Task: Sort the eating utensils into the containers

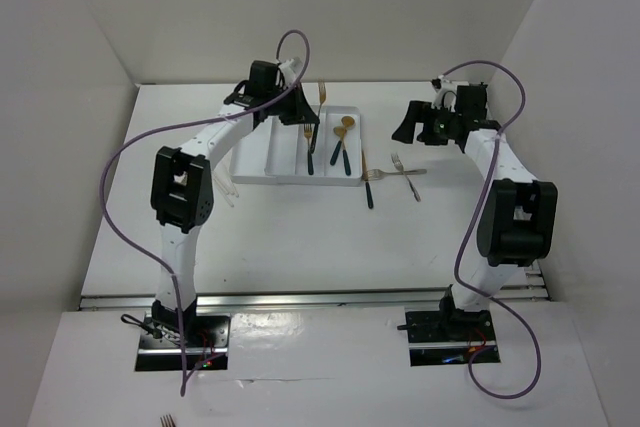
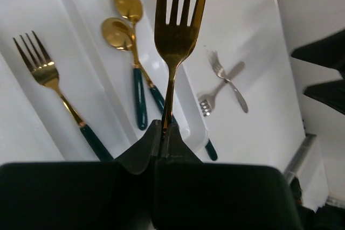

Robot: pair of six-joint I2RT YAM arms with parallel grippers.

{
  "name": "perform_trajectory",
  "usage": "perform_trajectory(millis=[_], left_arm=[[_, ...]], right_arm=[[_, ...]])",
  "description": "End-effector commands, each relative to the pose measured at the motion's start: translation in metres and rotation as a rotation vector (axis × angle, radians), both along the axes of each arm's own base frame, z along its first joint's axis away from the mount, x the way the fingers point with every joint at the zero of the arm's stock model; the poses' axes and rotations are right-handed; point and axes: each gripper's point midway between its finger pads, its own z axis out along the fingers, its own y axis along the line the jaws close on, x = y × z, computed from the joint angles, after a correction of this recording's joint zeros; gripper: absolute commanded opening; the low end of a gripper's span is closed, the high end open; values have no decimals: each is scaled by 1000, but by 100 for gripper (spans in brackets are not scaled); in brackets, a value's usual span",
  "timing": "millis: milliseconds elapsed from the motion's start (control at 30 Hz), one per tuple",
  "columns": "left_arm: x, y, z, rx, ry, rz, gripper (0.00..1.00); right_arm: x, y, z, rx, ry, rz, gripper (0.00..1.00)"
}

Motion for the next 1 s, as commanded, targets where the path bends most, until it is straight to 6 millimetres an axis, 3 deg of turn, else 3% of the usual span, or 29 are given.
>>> perform_trajectory(millis=[0, 200, 333, 533, 600, 667, 700, 767, 800, 900, 933, 967], left_arm=[[29, -6, 12, 16, -85, 86, 0], [41, -1, -41, 116, -42, 124, 0], [45, 4, -63, 155, -25, 145, 0], [51, 6, -77, 191, -35, 143, 0], [49, 7, -79, 200, -33, 137, 18], [47, 8, -83, 205, -24, 136, 49], [46, 9, -74, 205, -43, 131, 56], [44, 10, -65, 212, -67, 122, 63], [43, 11, -48, 201, -90, 125, 64], [32, 14, -30, 204, -120, 107, 66], [27, 14, -5, 184, -154, 104, 66], [23, 16, 0, 185, -168, 100, 66]], right_arm=[[-1, -8, 20, -3, -44, -29, 97], [-7, -15, 13, -24, -22, -48, 97], [-9, -27, 4, -54, -19, -56, 96], [-14, -38, -8, -102, -18, -42, 95], [-15, -41, -14, -140, -29, -20, 91], [-20, -42, -22, -164, -26, 5, 87], [-23, -43, -30, -196, -31, 37, 85], [-24, -43, -26, -235, -91, 84, 81], [-25, -44, -21, -288, -150, 139, 78], [-29, -42, -16, -370, -270, 253, 76], [-26, -41, -13, -387, -305, 276, 76], [-26, -38, -15, -405, -339, 324, 75]])
